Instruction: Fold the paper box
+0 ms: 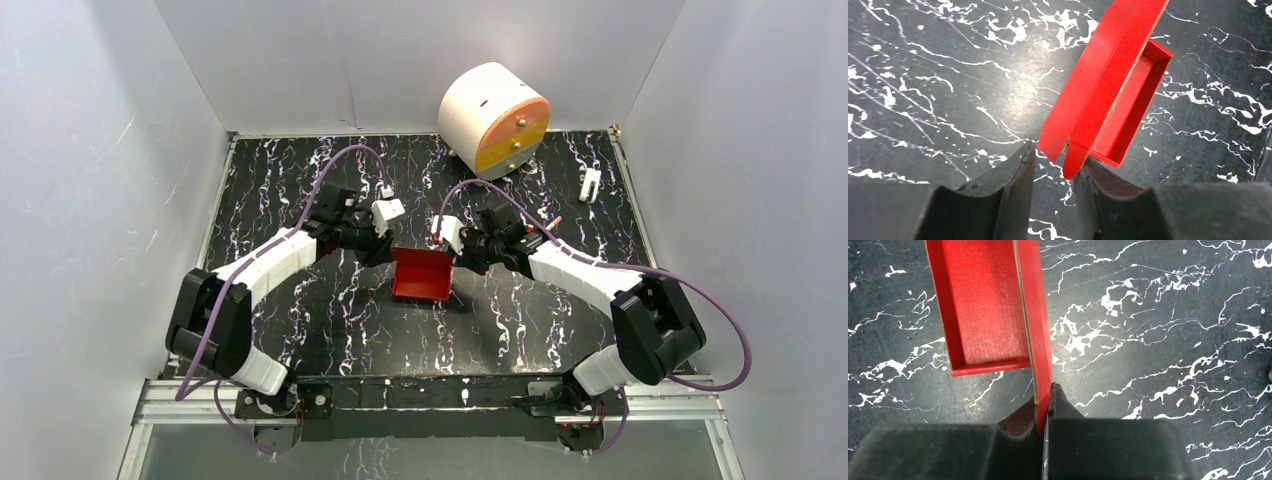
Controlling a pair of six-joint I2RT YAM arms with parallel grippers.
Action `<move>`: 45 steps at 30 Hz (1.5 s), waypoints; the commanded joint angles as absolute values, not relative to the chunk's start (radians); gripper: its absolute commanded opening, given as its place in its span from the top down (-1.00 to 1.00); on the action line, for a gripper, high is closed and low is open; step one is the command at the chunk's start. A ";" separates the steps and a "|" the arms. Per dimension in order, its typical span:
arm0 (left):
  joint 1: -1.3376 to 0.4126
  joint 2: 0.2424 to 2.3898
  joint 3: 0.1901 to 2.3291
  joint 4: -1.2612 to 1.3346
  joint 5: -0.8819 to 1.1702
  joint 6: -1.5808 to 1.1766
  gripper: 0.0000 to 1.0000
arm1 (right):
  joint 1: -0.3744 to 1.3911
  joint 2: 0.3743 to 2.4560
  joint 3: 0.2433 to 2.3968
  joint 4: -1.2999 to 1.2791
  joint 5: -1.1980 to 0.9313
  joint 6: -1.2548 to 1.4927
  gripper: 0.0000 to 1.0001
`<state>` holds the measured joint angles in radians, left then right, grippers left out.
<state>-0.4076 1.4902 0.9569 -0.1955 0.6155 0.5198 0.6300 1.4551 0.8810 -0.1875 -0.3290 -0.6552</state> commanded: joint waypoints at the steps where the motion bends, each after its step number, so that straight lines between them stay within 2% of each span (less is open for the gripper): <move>1: -0.402 1.520 0.995 -0.220 0.711 0.569 0.43 | 0.627 1.455 0.928 -0.194 -0.366 -0.669 1.00; 3: -0.403 1.529 0.996 -0.221 0.719 0.568 0.50 | 0.627 1.459 0.929 -0.193 -0.374 -0.666 1.00; 9: -0.405 1.548 1.007 -0.224 0.752 0.546 0.93 | 0.627 1.484 0.945 -0.202 -0.375 -0.645 1.00; 11: -0.405 1.544 1.006 -0.219 0.760 0.528 1.00 | 0.627 1.483 0.945 -0.200 -0.378 -0.617 1.00; 15: -0.423 1.534 1.003 -0.174 0.720 0.435 1.00 | 0.629 1.465 0.915 -0.129 -0.365 -0.549 1.00; 27: -0.604 1.444 0.946 -0.032 0.173 0.046 1.00 | 0.717 1.444 0.885 -0.025 -0.087 -0.234 1.00; 32: -0.619 1.383 0.846 0.094 0.076 -0.198 1.00 | 0.771 1.456 0.891 -0.036 0.098 -0.090 1.00; 37: -0.646 1.325 0.756 0.203 0.024 -0.384 1.00 | 0.808 1.453 0.896 -0.027 0.186 0.064 0.98; 45: -0.754 1.332 0.696 0.261 -0.199 -0.514 1.00 | 0.875 1.509 0.944 -0.045 0.279 0.292 0.94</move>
